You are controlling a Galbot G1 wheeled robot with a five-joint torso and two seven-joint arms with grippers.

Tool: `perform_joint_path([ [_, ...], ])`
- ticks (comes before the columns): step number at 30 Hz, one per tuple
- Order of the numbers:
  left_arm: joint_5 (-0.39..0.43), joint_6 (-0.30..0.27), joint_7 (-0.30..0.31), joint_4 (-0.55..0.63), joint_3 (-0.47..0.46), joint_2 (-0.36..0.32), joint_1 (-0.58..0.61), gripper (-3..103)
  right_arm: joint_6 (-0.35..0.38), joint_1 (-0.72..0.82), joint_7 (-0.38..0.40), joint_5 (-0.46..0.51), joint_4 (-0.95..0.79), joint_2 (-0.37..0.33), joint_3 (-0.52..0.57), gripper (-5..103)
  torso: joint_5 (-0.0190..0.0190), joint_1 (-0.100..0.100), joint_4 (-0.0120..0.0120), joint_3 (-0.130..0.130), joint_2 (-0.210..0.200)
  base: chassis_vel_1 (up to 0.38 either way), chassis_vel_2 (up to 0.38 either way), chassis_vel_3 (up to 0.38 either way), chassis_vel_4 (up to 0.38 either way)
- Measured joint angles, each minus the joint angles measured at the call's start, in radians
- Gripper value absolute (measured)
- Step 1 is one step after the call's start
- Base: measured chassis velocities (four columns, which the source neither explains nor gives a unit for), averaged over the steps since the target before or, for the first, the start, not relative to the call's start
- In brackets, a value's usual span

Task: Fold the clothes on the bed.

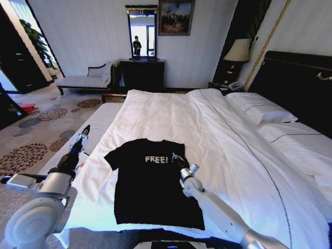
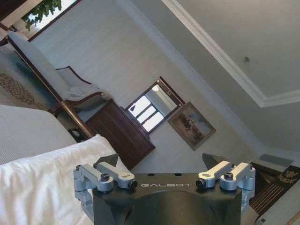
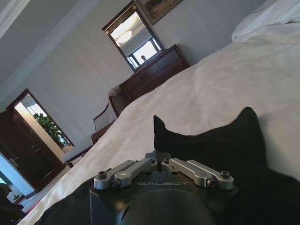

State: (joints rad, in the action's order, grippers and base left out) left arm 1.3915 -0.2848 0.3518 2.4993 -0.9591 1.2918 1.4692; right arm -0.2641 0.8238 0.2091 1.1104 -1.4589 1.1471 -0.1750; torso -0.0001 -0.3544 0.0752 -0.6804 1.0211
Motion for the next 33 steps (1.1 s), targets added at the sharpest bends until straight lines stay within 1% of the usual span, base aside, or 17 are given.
perform_joint_path([
  [3,0.000,0.000,0.000,0.000,-0.002,-0.001,0.002,100,0.005,-0.003,0.014,-0.019,0.000,0.000,-0.004,-2,0.0001,0.000,0.0002,0.000,0.000,0.000,0.000,0.000,0.000],
  [4,0.000,0.000,0.000,0.000,-0.003,-0.001,0.002,100,0.006,0.000,0.014,-0.025,-0.004,-0.004,-0.004,3,0.0000,0.000,0.0002,0.000,0.000,0.000,0.000,0.000,0.000],
  [6,0.000,0.000,0.000,0.000,-0.003,-0.002,0.002,100,0.006,0.004,0.014,-0.028,-0.008,-0.008,-0.003,3,0.0001,0.000,0.0003,0.000,0.000,0.000,0.000,0.000,0.000],
  [7,-0.001,0.000,-0.001,0.000,-0.002,-0.002,0.002,100,0.007,0.017,0.014,-0.035,-0.024,-0.021,0.003,14,0.0002,0.000,0.0002,0.000,0.000,0.000,0.000,0.000,0.000],
  [8,-0.002,0.000,-0.001,0.000,0.000,-0.002,0.001,100,0.007,0.026,0.015,-0.035,-0.042,-0.033,0.012,14,0.0003,0.000,0.0003,0.000,0.000,0.000,0.000,0.000,0.000],
  [9,-0.004,0.000,-0.001,-0.002,0.003,-0.001,0.000,100,0.007,0.035,0.015,-0.032,-0.064,-0.045,0.023,19,0.0002,0.000,0.0004,0.000,0.000,0.000,0.000,0.000,0.000],
  [12,-0.009,0.000,-0.001,-0.005,0.010,0.001,-0.003,100,0.005,0.044,0.017,-0.016,-0.102,-0.063,0.041,25,0.0002,0.000,0.0007,0.000,0.000,0.000,0.000,0.000,0.000],
  [13,-0.015,0.000,-0.001,-0.008,0.018,0.004,-0.005,100,0.001,0.046,0.018,-0.001,-0.124,-0.078,0.058,36,0.0002,0.000,0.0004,0.000,0.000,0.000,0.000,0.000,0.000],
  [14,-0.021,0.000,-0.002,-0.010,0.026,0.008,-0.007,100,-0.001,0.046,0.019,0.010,-0.133,-0.090,0.070,41,0.0001,0.000,0.0003,0.000,0.000,0.000,0.000,0.000,0.000],
  [16,-0.025,0.000,-0.002,-0.011,0.032,0.011,-0.009,100,-0.001,0.046,0.023,0.016,-0.136,-0.099,0.078,41,0.0001,0.000,0.0002,0.000,0.000,0.000,0.000,0.000,0.000],
  [20,-0.035,0.000,-0.002,-0.017,0.044,0.016,-0.013,100,-0.001,0.063,0.044,0.020,-0.140,-0.134,0.094,62,0.0003,0.000,0.0003,0.000,0.000,0.000,0.000,0.000,0.000],
  [22,-0.036,0.000,-0.002,-0.021,0.043,0.014,-0.014,100,-0.001,0.075,0.055,0.020,-0.148,-0.140,0.096,68,0.0003,0.000,0.0005,0.000,0.000,0.000,0.000,0.000,0.000],
  [23,-0.036,0.001,-0.002,-0.023,0.042,0.013,-0.015,100,0.000,0.080,0.062,0.020,-0.153,-0.142,0.097,68,0.0003,0.000,0.0005,0.000,0.000,0.000,0.000,0.000,0.000],
  [25,-0.036,0.001,-0.002,-0.028,0.036,0.009,-0.016,100,0.009,0.103,0.095,0.021,-0.173,-0.144,0.100,79,0.0002,0.000,0.0003,0.000,0.000,0.000,0.000,0.000,0.000],
  [28,-0.036,0.001,-0.002,-0.029,0.035,0.008,-0.016,100,0.016,0.119,0.120,0.029,-0.190,-0.143,0.100,84,0.0002,0.000,0.0002,0.000,0.000,0.000,0.000,0.000,0.000],
  [31,-0.036,0.002,-0.002,-0.030,0.035,0.010,-0.015,100,0.020,0.150,0.142,0.065,-0.223,-0.132,0.097,98,0.0001,0.000,0.0003,0.000,0.000,0.000,0.000,0.000,0.000],
  [33,-0.036,0.002,-0.002,-0.030,0.035,0.011,-0.015,100,0.020,0.156,0.142,0.072,-0.227,-0.125,0.094,100,0.0001,0.000,0.0003,0.000,0.000,0.000,0.000,0.000,0.000],
])
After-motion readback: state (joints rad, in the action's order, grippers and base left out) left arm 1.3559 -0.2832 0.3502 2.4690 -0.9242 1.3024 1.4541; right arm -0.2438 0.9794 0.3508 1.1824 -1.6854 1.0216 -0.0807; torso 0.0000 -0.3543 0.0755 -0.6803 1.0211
